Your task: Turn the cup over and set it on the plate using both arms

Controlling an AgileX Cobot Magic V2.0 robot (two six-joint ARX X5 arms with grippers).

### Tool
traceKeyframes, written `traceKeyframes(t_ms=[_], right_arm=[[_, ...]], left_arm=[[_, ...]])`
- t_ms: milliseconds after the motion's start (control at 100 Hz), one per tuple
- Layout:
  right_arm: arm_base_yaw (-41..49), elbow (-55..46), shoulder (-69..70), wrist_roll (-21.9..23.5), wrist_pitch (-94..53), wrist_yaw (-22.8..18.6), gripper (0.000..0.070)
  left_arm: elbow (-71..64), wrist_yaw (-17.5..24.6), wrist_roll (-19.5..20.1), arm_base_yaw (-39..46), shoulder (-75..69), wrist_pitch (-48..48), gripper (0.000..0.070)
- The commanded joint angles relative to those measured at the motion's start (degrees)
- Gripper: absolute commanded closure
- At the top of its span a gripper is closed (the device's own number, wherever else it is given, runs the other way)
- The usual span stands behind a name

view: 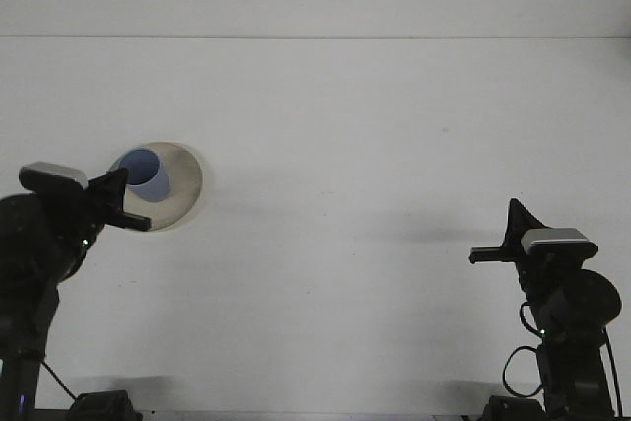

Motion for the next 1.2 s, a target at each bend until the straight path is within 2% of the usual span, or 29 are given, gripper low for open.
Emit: traceKeyframes(t_ms=[0, 140, 240, 440, 1060, 1190], right_arm=[[-0.2, -0.2, -1.9, 1.3, 1.7, -0.2, 0.07], [-0.2, -0.3, -4.8, 1.0, 3.1, -0.3, 0.07], [-0.2, -0.3, -4.9, 1.1, 3.1, -0.1, 0.07], [0.2, -0.3, -4.9, 1.1, 2.2, -0.1, 0.07], [0.3, -0.3, -4.9, 1.1, 2.8, -0.1, 0.07], [0.3, -0.3, -4.9, 1.1, 2.8, -0.1, 0.07]], left_arm=[[-8.5, -0.3, -1.2, 0.0, -4.6, 9.8, 0.0687], [-18.8, -4.8, -3.0, 0.0, -12.1, 20.5, 0.0687], [-20.3, -6.5, -3.9, 0.0, -13.7, 20.5, 0.0688], [-20.3, -6.4, -8.5, 0.0, -14.3, 20.7, 0.0688], [-20.3, -6.5, -8.4, 0.0, -15.4, 20.5, 0.0687], [-20.5, -7.3, -6.7, 0.1, -15.9, 19.6, 0.0688]])
